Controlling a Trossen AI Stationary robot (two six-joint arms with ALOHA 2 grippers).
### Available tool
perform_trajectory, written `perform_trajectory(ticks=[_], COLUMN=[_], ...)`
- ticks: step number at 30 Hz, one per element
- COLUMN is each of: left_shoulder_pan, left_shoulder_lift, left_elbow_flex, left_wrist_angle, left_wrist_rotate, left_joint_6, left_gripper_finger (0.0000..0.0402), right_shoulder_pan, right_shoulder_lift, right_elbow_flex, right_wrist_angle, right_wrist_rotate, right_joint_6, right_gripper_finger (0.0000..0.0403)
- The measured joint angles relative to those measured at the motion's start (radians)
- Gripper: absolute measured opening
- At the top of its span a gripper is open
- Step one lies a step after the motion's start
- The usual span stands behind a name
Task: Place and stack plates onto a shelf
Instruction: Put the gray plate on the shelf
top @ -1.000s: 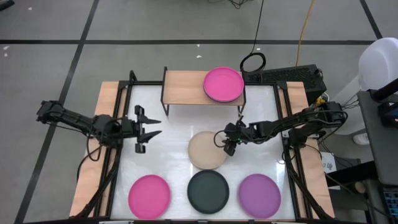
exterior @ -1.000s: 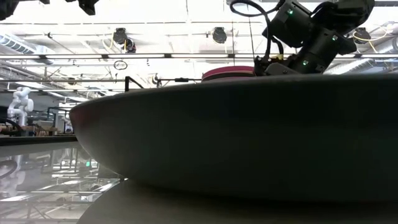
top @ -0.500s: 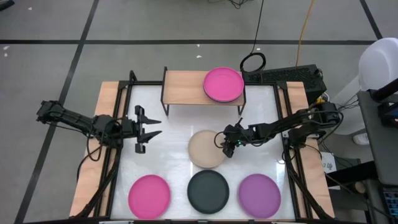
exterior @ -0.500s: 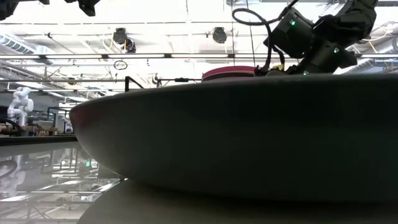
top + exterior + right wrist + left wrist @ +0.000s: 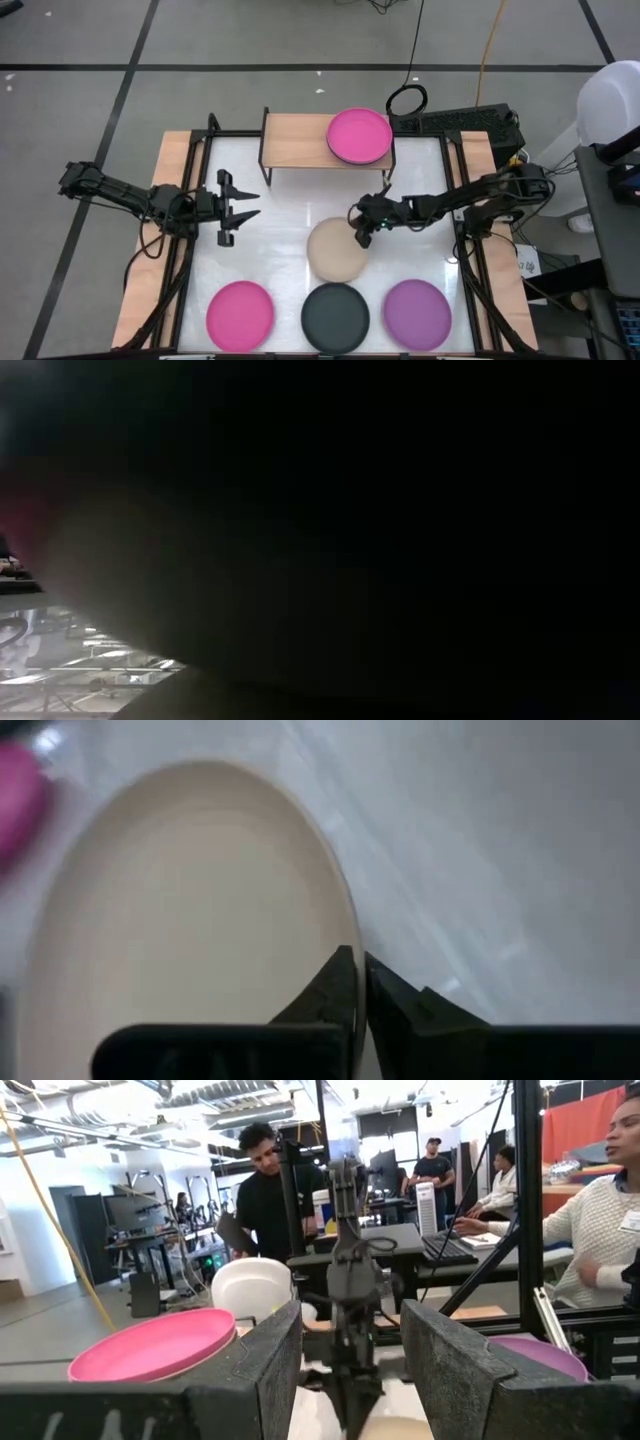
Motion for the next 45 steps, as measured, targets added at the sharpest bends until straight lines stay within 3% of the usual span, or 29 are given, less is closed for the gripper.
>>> perform_trajectory(ticks=[10,16,25,30,36,45], left_shoulder_pan=[0.000,0.000,0.000,0.000,0.000,0.000], left_shoulder_lift=[0.000,0.000,0.000,0.000,0.000,0.000], left_elbow_flex=[0.000,0.000,0.000,0.000,0.000,0.000], left_wrist_angle=[0.044,0.087,0.088,0.088,0.081,0.081], left_wrist_rotate=[-0.002,-0.002,-0.002,-0.002,-0.002,-0.002], left_joint_6=[-0.039,-0.035,-0.031,-0.030,-0.027,-0.027], left_gripper_finger=[0.0177,0.0177,0.0177,0.0177,0.0177,0.0177], right_shoulder_pan=[-0.050,-0.150,-0.357,-0.474,-0.548,-0.576], right_shoulder_lift=[-0.209,-0.239,-0.065,0.082,0.215,0.292], right_elbow_flex=[0.011,0.163,0.588,0.744,0.782,0.785], right_wrist_angle=[0.239,0.216,-0.056,-0.126,-0.162,-0.135], right_wrist_rotate=[0.009,0.057,0.081,-0.005,-0.103,-0.106], right_joint_6=[-0.065,-0.180,-0.336,-0.306,-0.285,-0.283], right_gripper_finger=[0.0001,0.0001,0.0000,0.0000,0.0000,0.0000])
